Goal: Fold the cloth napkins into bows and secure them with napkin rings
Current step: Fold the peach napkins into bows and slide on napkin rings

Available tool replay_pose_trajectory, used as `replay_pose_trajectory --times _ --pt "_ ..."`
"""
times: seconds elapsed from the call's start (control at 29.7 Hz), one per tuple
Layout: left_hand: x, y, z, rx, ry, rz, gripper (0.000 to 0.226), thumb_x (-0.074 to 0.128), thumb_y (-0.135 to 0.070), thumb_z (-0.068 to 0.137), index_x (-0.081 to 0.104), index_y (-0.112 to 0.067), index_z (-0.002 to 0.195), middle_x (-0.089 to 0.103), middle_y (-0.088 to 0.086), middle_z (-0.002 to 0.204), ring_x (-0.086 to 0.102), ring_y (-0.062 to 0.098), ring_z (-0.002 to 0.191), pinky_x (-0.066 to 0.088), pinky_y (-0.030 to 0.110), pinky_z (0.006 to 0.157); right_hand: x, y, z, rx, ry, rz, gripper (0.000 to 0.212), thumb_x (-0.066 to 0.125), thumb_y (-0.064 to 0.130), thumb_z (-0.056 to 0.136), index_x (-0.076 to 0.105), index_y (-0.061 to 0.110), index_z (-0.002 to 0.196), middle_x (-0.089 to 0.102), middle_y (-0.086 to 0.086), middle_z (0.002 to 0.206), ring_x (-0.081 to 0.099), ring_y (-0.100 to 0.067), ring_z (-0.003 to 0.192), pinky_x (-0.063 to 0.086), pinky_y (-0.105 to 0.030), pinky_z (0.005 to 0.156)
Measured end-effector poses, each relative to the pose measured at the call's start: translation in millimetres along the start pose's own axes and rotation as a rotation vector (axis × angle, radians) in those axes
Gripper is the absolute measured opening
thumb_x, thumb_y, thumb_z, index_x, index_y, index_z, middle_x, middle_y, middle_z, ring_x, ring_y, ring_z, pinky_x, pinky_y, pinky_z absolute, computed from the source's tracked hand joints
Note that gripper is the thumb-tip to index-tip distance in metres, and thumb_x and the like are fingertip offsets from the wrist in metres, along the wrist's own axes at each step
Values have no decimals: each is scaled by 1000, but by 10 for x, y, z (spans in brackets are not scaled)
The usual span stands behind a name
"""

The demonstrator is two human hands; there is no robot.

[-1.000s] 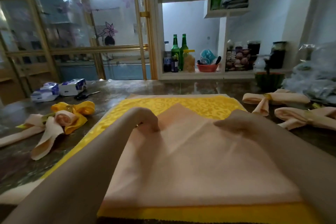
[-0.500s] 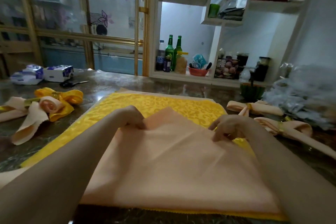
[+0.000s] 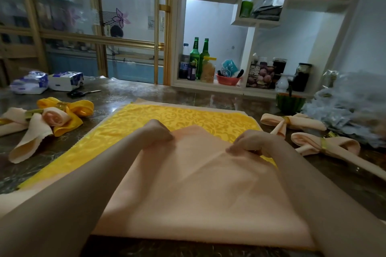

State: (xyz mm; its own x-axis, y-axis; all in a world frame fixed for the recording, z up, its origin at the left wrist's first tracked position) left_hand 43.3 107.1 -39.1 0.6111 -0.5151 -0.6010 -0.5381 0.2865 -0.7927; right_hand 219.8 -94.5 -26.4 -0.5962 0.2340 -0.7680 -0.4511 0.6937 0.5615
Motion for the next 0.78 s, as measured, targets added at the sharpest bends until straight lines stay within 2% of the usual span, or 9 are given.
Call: replay_pose_trajectory --times 0.1,0.17,0.24,0.3,0.37,0.47,0.57,0.67,0.78 --pt "73 -116 12 121 -38 73 21 62 -7 84 70 -6 104 66 14 107 58 22 87 47 28 72 92 137 78 -78 -106 84 29 66 28 87 68 2 99 61 -9 78 56 -20 63 46 -27 59" --pt "87 -183 12 197 -68 122 19 61 -10 87 70 -6 104 64 13 109 58 24 94 44 27 73 145 205 141 -141 -170 111 18 61 19 89 66 5 99 59 -8 79 54 -19 62 43 -26 55" --pt "69 -207 25 249 -103 127 19 61 -14 90 69 -6 105 63 12 111 58 25 98 43 27 74 180 245 193 -190 -203 138 16 59 12 87 64 11 103 61 -8 88 58 -22 75 47 -28 63" --pt "44 -180 24 273 -125 90 16 60 -14 90 69 -8 102 64 10 106 57 22 88 42 25 68 212 258 231 -231 -223 184 17 58 10 87 63 16 102 61 -7 90 60 -23 81 48 -30 70" --pt "35 -145 13 294 -133 59 15 57 -6 89 69 -10 96 63 7 94 56 18 79 42 23 57 230 262 260 -265 -253 231 15 56 4 86 65 15 89 61 -7 86 60 -25 82 50 -34 73" --pt "30 -154 -21 353 -135 111 22 53 4 83 67 -13 79 61 0 81 57 18 82 44 24 65 233 248 287 -279 -317 269 33 50 -9 79 60 20 67 58 -4 75 57 -23 80 49 -31 70" --pt "70 -158 -57 376 -117 173 32 50 10 78 66 -16 66 61 -4 76 56 15 83 44 19 67 259 277 217 -289 -379 222 38 47 -9 77 59 21 58 59 1 75 55 -19 85 41 -25 70" --pt "154 -169 -61 341 -112 266 22 53 -2 80 69 -15 73 65 1 88 58 19 91 49 31 82 309 279 218 -247 -414 161 26 50 2 78 69 16 66 68 -5 95 57 -22 98 45 -31 86" --pt "235 -197 -65 338 -99 341 8 60 -24 84 63 -21 77 63 0 95 58 20 93 48 36 86 319 340 205 -208 -403 92 18 57 20 80 73 12 85 69 -7 101 57 -27 103 44 -38 92"
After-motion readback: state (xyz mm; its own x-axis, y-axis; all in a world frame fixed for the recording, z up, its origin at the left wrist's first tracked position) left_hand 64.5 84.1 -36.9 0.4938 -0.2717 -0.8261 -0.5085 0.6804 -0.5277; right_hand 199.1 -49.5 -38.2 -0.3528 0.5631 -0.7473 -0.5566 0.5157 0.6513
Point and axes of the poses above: each hand's wrist, its own z-axis towards the middle knuckle, its own x-axis out of the palm, y = z × x, the point moved 7 cm from there along z, towards the middle knuckle
